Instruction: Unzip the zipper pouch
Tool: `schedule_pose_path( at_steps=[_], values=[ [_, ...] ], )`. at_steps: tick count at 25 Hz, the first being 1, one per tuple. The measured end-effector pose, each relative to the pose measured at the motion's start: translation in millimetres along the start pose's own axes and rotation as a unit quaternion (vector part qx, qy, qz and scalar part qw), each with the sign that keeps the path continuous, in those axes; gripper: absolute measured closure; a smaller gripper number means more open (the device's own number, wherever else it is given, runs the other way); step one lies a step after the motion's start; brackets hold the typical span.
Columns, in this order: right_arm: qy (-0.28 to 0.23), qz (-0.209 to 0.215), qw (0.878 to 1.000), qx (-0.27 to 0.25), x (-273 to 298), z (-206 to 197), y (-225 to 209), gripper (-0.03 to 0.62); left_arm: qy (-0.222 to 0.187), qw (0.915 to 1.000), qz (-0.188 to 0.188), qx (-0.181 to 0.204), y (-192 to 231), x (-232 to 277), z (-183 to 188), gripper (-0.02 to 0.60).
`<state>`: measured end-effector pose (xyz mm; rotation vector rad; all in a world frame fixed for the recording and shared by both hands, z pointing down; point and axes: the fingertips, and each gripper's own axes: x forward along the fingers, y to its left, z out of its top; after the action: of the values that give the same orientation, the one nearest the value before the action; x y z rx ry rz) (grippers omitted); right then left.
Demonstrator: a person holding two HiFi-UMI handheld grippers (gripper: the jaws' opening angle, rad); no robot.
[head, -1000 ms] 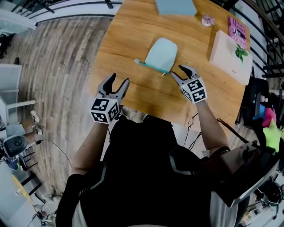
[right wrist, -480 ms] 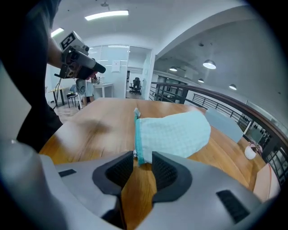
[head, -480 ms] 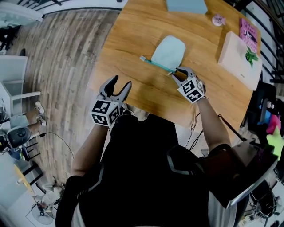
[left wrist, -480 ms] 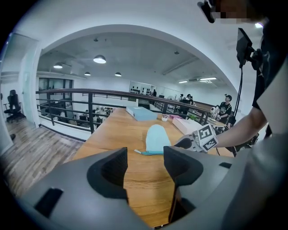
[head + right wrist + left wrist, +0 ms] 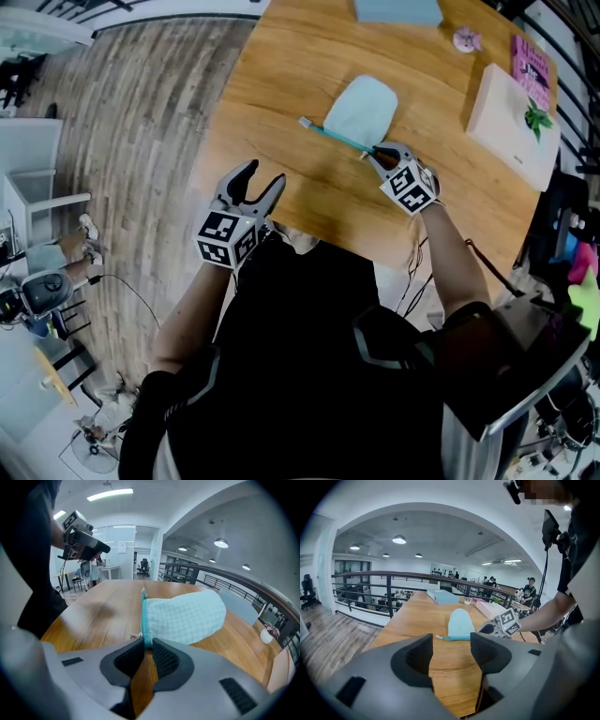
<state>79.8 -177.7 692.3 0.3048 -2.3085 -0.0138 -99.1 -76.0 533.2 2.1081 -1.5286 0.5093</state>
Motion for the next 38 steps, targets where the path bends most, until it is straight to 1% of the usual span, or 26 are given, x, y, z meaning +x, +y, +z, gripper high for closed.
schedule_pose_path(
  at_steps=[6, 9, 12, 15, 19, 22, 25, 26, 28, 31, 33, 35, 37, 38],
  values=[
    [-0.011, 0.01, 0.999, 0.032, -2.9, 8.9, 2.8, 0.536, -0.009, 0.9999, -0.013, 0.004, 2.7, 0.0, 9.6, 0.316],
    [-0.034, -0.009, 0.997, 0.072, -11.7, 25.6, 0.3, 0.537, -0.013, 0.9995, -0.023, 0.019, 9.8, 0.3, 16.9, 0.316],
    [-0.053, -0.024, 0.992, 0.108, -23.7, 43.6, -3.7, 0.537, -0.016, 0.9983, -0.048, 0.031, 11.5, 4.2, 26.2, 0.316],
    [-0.078, -0.04, 0.985, 0.15, -38.4, 65.5, -5.9, 0.539, -0.022, 0.9957, -0.076, 0.049, 10.1, 7.3, 39.0, 0.316],
    [-0.114, -0.058, 0.969, 0.211, -64.7, 98.7, -7.3, 0.54, -0.032, 0.9887, -0.12, 0.083, 0.9, 8.8, 56.8, 0.316],
    [-0.135, -0.073, 0.958, 0.244, -84.9, 121.2, -7.5, 0.54, -0.042, 0.9797, -0.152, 0.124, -7.4, 8.1, 70.6, 0.318],
    [-0.154, -0.096, 0.944, 0.277, -103.6, 141.8, -8.1, 0.542, -0.053, 0.9676, -0.178, 0.171, -16.2, 6.9, 82.0, 0.318],
    [-0.16, -0.104, 0.939, 0.286, -109.7, 147.8, -7.8, 0.542, -0.057, 0.9641, -0.187, 0.18, -20.2, 6.4, 85.6, 0.318],
    [-0.169, -0.115, 0.932, 0.301, -121.4, 158.4, -4.9, 0.542, -0.067, 0.9576, -0.21, 0.185, -30.6, 5.2, 93.1, 0.318],
    [-0.183, -0.124, 0.922, 0.318, -135.4, 173.7, 1.4, 0.543, -0.078, 0.9471, -0.241, 0.197, -44.6, 4.2, 102.6, 0.318],
    [-0.196, -0.129, 0.915, 0.329, -145.2, 183.6, 7.6, 0.543, -0.085, 0.9389, -0.257, 0.212, -52.9, 2.0, 107.3, 0.318],
    [-0.205, -0.137, 0.908, 0.34, -155.5, 192.0, 12.8, 0.543, -0.099, 0.9282, -0.26, 0.247, -61.1, -1.8, 114.0, 0.328],
    [-0.211, -0.143, 0.901, 0.352, -165.4, 199.8, 15.8, 0.543, -0.119, 0.9113, -0.26, 0.296, -71.8, -7.6, 122.1, 0.348],
    [-0.215, -0.146, 0.897, 0.357, -170.4, 203.7, 16.6, 0.543, -0.127, 0.903, -0.268, 0.311, -78.3, -10.6, 126.1, 0.348]
  ],
)
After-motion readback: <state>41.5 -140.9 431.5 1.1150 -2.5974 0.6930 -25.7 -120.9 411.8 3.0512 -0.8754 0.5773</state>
